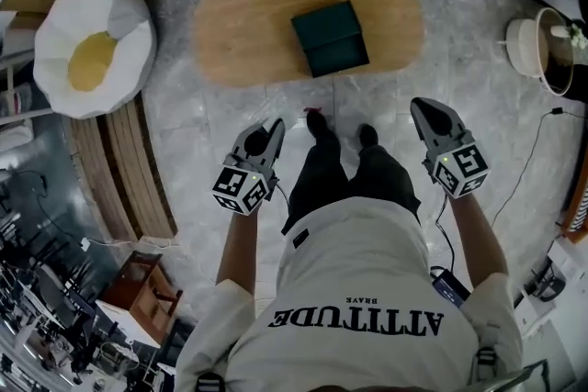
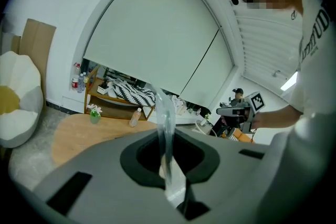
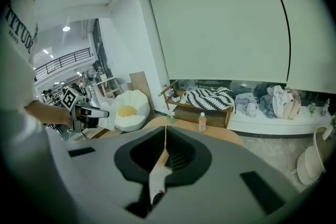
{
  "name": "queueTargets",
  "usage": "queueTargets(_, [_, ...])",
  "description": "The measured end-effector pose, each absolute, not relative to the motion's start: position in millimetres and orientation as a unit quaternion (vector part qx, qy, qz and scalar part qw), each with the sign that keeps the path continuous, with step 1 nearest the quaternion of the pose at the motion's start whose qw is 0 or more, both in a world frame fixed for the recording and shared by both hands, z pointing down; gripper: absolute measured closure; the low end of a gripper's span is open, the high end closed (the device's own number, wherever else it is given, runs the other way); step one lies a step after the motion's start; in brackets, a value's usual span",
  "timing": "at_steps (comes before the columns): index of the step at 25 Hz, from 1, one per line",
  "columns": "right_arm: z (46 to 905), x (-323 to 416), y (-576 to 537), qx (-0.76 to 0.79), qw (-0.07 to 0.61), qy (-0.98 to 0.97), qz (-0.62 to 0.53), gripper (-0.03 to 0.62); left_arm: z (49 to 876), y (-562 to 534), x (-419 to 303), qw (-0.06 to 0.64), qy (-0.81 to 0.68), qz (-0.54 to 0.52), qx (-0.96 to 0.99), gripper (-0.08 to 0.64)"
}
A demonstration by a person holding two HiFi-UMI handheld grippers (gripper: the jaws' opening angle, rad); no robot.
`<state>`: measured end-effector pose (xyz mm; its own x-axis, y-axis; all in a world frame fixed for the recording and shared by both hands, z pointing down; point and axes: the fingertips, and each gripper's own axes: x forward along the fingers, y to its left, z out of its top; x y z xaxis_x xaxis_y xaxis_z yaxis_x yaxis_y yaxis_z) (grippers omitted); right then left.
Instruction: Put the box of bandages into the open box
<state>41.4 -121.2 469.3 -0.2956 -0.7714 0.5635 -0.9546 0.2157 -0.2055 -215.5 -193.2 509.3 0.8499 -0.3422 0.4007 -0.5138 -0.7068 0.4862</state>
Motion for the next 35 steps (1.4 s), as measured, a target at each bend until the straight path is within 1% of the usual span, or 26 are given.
queueTargets(5, [481.5, 34.0, -122.5, 0.569, 0.181, -0.751, 0.282, 0.570, 531.0, -199.8, -212.3, 0.317, -0.214, 0.154, 0.911, 0.520])
queueTargets(13, [508.8, 48.8, -120.6, 0.566, 0.192, -0.738, 0.313, 0.571, 564.5, -203.2, -185.3, 0.336, -0.197, 0.168, 0.905, 0.520])
queueTargets(18, [530.8, 59.7, -127.2, 0.548, 0.205, -0.749, 0.312, 0.570, 584.6, -213.0, -155.1, 0.340, -0.204, 0.165, 0.903, 0.520])
queueTargets(23, [551.2, 74.9, -127.6, 0.509, 0.222, -0.766, 0.323, 0.570, 607.3, -209.9, -112.1, 0.359, -0.218, 0.158, 0.894, 0.520])
queueTargets(29, [579.5, 109.0, -143.9, 0.479, 0.229, -0.779, 0.333, 0.570, 646.1, -217.4, -59.8, 0.373, -0.228, 0.160, 0.885, 0.520])
queueTargets(35, [628.4, 140.3, -159.6, 0.467, 0.229, -0.776, 0.356, 0.571, 693.6, -221.3, -28.9, 0.395, -0.238, 0.176, 0.870, 0.520])
